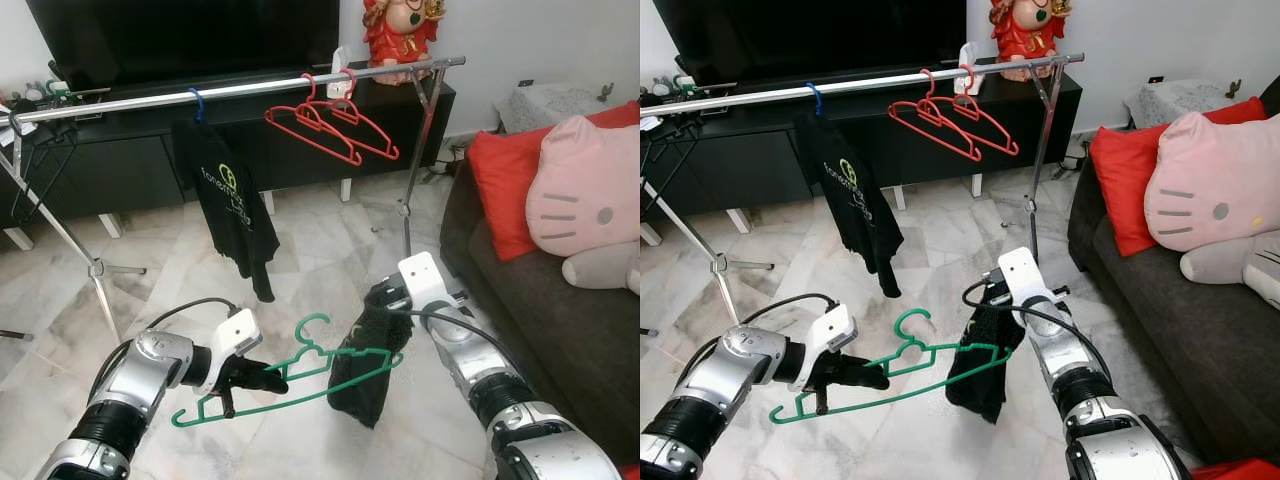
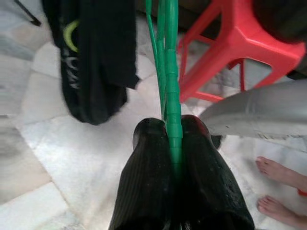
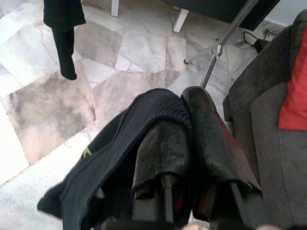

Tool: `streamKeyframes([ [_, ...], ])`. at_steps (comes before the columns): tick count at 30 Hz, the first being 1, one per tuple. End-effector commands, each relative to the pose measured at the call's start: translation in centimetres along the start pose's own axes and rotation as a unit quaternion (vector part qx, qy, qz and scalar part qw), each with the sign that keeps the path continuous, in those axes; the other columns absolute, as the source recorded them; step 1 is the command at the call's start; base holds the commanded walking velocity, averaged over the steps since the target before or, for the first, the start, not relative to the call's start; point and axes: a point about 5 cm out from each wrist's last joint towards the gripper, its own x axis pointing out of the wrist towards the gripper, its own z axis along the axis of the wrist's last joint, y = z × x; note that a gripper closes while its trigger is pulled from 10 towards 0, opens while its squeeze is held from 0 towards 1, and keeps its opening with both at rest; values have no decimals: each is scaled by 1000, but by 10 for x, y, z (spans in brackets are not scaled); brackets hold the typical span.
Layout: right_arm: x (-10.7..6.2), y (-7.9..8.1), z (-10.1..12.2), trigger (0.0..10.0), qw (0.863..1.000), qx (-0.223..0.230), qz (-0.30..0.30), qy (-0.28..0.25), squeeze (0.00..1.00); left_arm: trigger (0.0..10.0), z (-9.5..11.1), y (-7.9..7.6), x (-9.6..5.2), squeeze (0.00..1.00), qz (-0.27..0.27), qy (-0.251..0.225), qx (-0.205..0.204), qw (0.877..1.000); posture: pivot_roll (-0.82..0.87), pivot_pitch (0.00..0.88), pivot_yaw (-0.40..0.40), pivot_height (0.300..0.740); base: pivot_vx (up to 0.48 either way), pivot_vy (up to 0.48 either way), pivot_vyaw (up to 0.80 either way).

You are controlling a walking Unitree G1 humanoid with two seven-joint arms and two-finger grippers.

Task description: Hang hanger

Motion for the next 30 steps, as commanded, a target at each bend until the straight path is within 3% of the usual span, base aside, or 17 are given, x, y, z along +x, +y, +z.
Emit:
streamKeyframes([
  [1, 2, -1, 21, 10000, 1000, -4, 0, -30, 0, 10000, 8, 5, -1, 0, 19, -2, 18, 1000, -117, 0, 40, 740, 0, 0, 0],
  [11, -3, 8, 32, 10000, 998, -7, 14, -53, 0, 10000, 7, 18, -4, 0, 88, 6, 26, 996, -118, 0, 40, 740, 0, 0, 0],
  [23, -15, 19, 41, 10000, 997, -15, 47, -63, 0, 10000, 14, 20, 0, 0, 98, -18, 25, 995, -126, 0, 37, 740, 0, 0, 0],
  [30, -25, 25, 36, 10000, 997, -17, 53, -48, 0, 10000, 21, 30, 2, 0, 162, -36, 29, 986, -127, 0, 34, 740, 0, 0, 0],
])
